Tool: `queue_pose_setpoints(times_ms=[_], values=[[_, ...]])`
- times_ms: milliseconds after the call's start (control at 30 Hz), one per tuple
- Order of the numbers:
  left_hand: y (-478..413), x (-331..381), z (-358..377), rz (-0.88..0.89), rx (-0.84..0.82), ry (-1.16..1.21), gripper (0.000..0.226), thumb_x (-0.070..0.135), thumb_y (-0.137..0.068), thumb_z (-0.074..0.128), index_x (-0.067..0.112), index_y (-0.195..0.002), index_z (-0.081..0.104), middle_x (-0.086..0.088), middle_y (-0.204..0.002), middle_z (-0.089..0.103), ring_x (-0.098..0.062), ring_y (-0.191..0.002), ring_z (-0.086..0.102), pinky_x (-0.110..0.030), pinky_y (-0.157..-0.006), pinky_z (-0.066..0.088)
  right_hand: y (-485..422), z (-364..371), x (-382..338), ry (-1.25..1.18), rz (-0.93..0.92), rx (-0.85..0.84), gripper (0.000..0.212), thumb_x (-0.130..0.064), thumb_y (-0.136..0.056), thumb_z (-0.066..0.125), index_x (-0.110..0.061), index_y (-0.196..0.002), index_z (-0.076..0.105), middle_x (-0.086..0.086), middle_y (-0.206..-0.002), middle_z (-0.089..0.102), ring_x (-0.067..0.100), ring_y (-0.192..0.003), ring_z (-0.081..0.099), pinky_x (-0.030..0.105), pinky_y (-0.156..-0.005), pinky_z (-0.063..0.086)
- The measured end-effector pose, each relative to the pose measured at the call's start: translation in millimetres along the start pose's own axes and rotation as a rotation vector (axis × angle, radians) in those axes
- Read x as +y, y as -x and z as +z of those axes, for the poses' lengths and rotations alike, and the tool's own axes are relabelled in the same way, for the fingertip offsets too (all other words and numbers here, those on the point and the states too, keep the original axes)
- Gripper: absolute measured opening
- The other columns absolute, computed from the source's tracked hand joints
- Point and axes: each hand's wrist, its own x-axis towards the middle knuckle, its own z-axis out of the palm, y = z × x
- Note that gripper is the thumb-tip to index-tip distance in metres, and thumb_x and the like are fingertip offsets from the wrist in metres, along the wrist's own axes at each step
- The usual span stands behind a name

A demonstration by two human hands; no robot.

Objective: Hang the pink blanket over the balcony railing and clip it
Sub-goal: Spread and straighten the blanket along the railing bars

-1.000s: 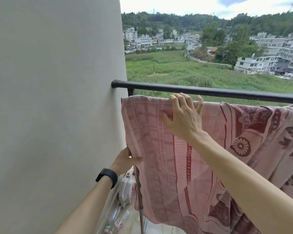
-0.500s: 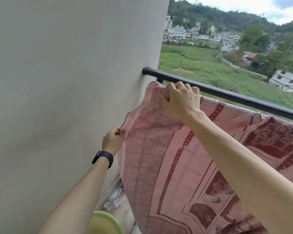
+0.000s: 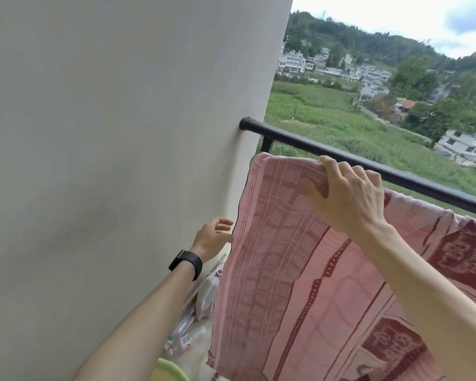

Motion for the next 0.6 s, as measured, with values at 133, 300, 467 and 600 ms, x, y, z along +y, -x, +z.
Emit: queue_pose_setpoints(times_ms=[133, 300, 467, 600], values=[[-3.3, 99.6, 2.0, 0.22, -0.033, 0.288, 0.048, 0.031, -0.077, 0.059, 0.019, -0.124, 0.059, -0.001, -0.121, 0.065, -0.013, -0.108, 0.06, -0.031, -0.088, 0.042, -3.7, -5.0, 9.7, -0.058, 0.012, -0.049, 0.053, -0.062, -0.098, 0.033, -0.026, -0.131, 0.053, 0.004, -0.112, 0.068, 0.029, -0.1, 0.065, 0.046, -0.092, 0.043], [-15.4, 156.5, -1.6, 0.267, -0.109, 0.102, 0.052, 0.052, -0.085, 0.061, 0.027, -0.131, 0.057, 0.005, -0.134, 0.059, -0.014, -0.124, 0.051, -0.033, -0.096, 0.043, 0.6, -3.5, 19.8, -0.048, -0.019, -0.072, 0.044, -0.056, -0.102, 0.029, -0.026, -0.12, 0.056, -0.001, -0.101, 0.069, 0.024, -0.081, 0.066, 0.037, -0.071, 0.045], [-28.5, 150.6, 4.5, 0.32, -0.057, 0.144, 0.023, 0.037, -0.089, 0.07, 0.019, -0.103, 0.07, 0.004, -0.103, 0.071, -0.007, -0.099, 0.065, -0.021, -0.08, 0.046, 18.9, 4.7, 40.5, 0.021, -0.009, -0.007, 0.051, -0.063, -0.099, 0.026, -0.026, -0.112, 0.058, -0.004, -0.084, 0.066, 0.021, -0.07, 0.064, 0.034, -0.067, 0.048], [-32.3, 154.2, 23.6, 0.408, -0.032, 0.146, 0.029, 0.042, -0.09, 0.068, 0.018, -0.106, 0.068, 0.003, -0.103, 0.072, -0.006, -0.096, 0.066, -0.022, -0.081, 0.049, 30.5, 9.1, 57.7, 0.059, 0.021, -0.007, 0.052, -0.063, -0.098, 0.028, -0.028, -0.122, 0.056, -0.003, -0.094, 0.068, 0.022, -0.084, 0.065, 0.041, -0.085, 0.048]])
